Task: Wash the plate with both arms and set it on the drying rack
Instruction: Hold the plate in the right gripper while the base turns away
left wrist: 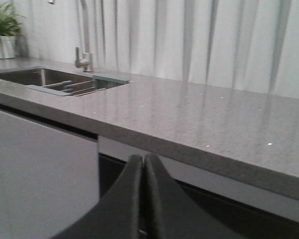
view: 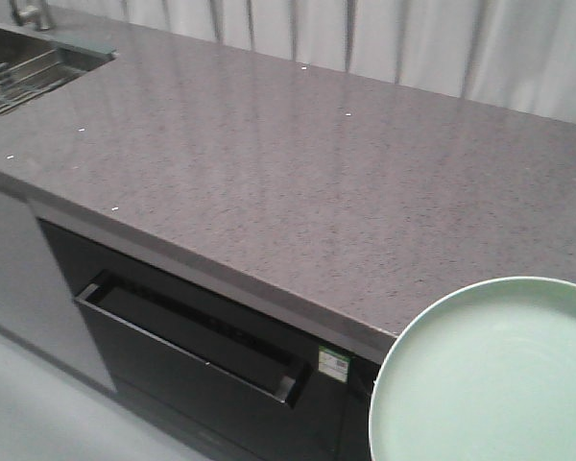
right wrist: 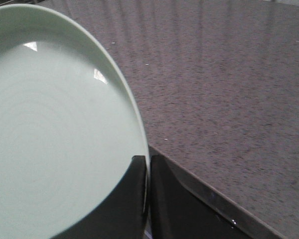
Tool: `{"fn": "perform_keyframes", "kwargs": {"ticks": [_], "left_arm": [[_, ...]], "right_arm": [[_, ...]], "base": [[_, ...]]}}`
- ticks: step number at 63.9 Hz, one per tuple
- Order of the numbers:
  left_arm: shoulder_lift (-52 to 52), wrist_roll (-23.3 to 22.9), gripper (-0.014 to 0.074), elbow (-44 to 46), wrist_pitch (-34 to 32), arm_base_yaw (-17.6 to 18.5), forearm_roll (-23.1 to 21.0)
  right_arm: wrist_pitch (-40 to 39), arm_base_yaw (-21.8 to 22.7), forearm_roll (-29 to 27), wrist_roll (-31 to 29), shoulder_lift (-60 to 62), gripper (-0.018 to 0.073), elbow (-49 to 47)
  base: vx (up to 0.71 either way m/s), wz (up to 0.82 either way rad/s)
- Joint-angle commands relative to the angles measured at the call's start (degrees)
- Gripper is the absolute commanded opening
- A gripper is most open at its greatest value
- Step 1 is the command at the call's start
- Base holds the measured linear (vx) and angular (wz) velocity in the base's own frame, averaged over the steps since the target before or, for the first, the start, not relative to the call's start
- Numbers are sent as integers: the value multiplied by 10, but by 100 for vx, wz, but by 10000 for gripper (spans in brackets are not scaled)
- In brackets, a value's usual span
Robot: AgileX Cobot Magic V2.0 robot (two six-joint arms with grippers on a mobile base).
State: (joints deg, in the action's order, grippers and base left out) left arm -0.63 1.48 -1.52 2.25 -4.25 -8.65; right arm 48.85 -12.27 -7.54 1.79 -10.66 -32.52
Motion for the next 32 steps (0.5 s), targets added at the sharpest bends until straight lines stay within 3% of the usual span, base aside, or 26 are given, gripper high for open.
{"fn": "perform_keyframes", "kwargs": {"ticks": [1,32], "left_arm": [[-9,-4,-6,-13,-42,3,-2],[-9,-4,-6,-13,-42,3,-2]], "right_arm": [[-43,1,-3,0,-7,-2,-13],[-43,1,-3,0,-7,-2,-13]], "base": [[-17,72],[-14,66]]}}
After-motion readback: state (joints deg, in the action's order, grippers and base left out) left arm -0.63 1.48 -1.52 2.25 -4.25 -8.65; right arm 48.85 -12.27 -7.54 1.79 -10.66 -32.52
